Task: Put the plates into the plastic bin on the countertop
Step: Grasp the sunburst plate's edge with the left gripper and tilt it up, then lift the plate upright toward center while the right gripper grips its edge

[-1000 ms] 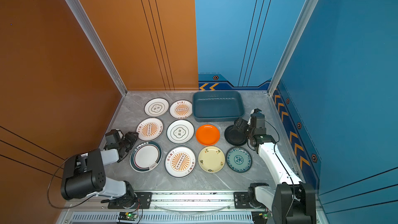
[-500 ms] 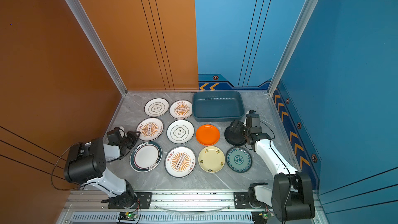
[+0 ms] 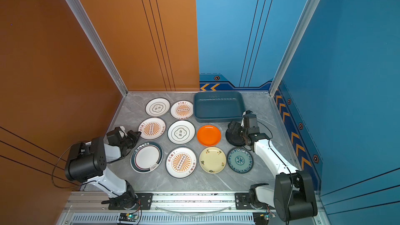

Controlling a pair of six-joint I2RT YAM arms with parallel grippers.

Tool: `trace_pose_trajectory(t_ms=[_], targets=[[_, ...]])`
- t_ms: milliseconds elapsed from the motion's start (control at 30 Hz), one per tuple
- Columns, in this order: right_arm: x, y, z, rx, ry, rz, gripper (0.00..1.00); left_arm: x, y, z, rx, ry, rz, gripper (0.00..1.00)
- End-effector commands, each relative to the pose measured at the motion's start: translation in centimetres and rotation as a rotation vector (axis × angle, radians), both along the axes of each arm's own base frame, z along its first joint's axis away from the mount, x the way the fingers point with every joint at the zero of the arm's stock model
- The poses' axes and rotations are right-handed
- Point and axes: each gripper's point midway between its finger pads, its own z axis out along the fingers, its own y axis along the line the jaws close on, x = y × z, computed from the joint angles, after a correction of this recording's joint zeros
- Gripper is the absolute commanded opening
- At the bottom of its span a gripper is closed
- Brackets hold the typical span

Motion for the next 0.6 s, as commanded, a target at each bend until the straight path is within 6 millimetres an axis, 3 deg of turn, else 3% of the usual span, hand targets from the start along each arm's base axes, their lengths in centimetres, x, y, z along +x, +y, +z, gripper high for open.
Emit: trace_pose_trajectory(t_ms=[0, 200, 433, 567], targets=[[0.2, 1.0, 1.3, 0.023, -0.024, 0.019, 0.97, -0.9, 0.2, -1.0, -0.015, 0.026, 0.014, 0.0], [-0.7, 3.0, 2.9, 0.073, -0.052, 0.09, 0.97, -1.1, 0.3, 1.1, -0.036, -0.031, 0.035, 0.0], [-1.3, 6.5, 5.6, 0.189, -0.092, 0.198, 0.97, -1.4, -0.2, 6.1, -0.057, -0.146, 0.047, 0.0], [-1.5, 9.1, 6.8, 0.261, -0.096, 0.276, 0.96, -1.4, -2.2, 9.4, -0.062, -0.2, -0.019, 0.0]])
